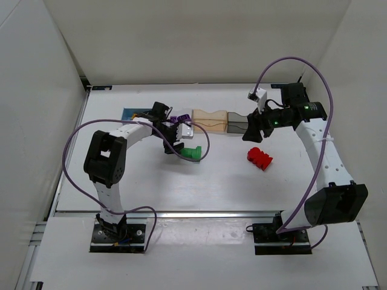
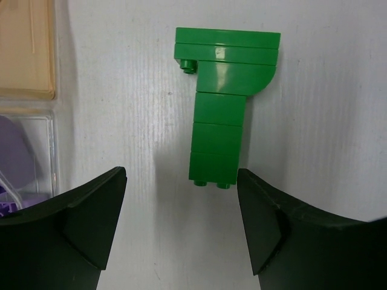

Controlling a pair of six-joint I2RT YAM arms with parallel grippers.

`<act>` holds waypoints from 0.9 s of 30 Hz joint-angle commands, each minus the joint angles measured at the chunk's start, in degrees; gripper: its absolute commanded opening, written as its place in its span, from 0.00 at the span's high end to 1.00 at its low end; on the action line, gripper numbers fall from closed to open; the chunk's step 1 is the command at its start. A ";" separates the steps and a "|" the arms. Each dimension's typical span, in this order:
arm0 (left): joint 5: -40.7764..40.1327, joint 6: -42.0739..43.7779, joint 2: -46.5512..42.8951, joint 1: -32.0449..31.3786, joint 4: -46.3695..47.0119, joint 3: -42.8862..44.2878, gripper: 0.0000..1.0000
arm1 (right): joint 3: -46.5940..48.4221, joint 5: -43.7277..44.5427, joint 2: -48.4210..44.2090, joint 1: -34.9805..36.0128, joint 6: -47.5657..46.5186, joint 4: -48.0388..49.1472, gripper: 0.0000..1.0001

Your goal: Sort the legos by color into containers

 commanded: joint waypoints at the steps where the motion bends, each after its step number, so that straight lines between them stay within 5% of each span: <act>1: 3.18 3.87 -0.02 -0.67 -3.91 2.02 0.17 | 0.17 -0.24 -0.82 -0.86 0.00 0.21 0.35; 20: 2.30 3.35 1.29 -3.22 -7.79 2.46 0.25 | 0.08 -1.73 1.65 -2.27 0.35 1.97 0.35; 27: -0.60 0.36 3.23 -4.10 -6.91 3.95 0.43 | 0.08 -1.82 2.35 -2.27 1.31 3.38 0.34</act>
